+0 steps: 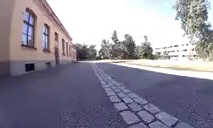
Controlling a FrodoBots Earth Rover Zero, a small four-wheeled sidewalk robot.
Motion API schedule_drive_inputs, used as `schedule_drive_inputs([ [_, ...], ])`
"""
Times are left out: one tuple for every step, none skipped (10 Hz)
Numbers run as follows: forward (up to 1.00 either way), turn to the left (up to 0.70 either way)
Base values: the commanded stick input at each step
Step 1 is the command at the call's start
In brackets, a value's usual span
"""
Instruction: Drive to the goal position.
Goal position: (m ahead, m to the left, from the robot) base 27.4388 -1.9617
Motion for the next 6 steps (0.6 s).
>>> schedule_drive_inputs([
  [0.7, 0.35],
  [0.7, 0.35],
  [0.7, 0.35],
  [0.7, 0.35],
  [0.7, 0.35],
  [0.7, 0.3],
])
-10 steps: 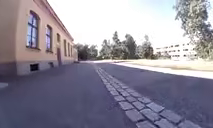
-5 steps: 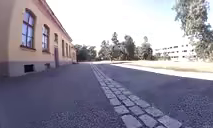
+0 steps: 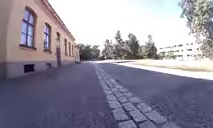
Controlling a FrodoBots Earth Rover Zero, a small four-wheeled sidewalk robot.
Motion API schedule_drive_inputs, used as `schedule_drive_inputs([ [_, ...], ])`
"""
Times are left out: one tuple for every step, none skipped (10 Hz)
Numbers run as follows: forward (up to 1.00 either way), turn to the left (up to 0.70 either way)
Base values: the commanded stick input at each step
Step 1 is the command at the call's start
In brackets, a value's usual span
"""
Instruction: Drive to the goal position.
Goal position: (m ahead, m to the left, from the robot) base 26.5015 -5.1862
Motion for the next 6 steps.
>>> schedule_drive_inputs([
  [0.7, 0.02],
  [0.7, 0.0],
  [0.7, 0.0],
  [0.7, 0.0],
  [0.7, 0.0],
  [0.7, 0.0],
])
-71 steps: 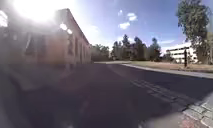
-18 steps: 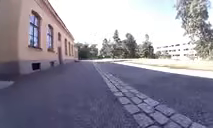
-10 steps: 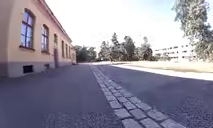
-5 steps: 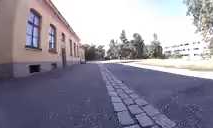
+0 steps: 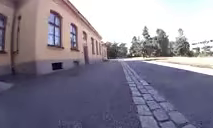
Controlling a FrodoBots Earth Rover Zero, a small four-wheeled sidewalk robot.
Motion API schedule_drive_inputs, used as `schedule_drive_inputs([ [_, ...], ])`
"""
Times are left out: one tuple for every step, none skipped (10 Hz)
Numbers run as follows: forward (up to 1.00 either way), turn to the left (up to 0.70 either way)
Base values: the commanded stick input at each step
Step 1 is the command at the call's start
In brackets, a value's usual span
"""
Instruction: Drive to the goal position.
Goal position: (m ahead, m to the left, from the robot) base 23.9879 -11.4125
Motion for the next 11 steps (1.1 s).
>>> schedule_drive_inputs([
  [0.7, 0.0],
  [0.7, 0.0],
  [0.7, 0.0],
  [0.7, 0.0],
  [0.7, 0.0],
  [0.67, 0.0],
  [0.68, 0.0],
  [0.68, 0.0],
  [0.68, 0.0],
  [0.68, 0.0],
  [0.68, 0.0],
])
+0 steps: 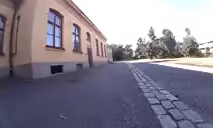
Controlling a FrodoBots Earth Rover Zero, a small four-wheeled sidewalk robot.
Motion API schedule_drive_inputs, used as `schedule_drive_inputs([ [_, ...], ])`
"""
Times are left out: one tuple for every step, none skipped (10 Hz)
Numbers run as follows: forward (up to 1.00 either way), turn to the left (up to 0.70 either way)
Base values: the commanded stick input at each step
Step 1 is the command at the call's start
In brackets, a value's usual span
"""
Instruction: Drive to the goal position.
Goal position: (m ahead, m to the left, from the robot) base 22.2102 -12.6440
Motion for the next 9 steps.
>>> schedule_drive_inputs([
  [0.68, 0.0],
  [0.68, 0.0],
  [0.68, 0.0],
  [0.68, 0.0],
  [0.68, 0.0],
  [0.68, 0.0],
  [0.68, 0.0],
  [0.68, 0.0],
  [0.68, 0.0],
])
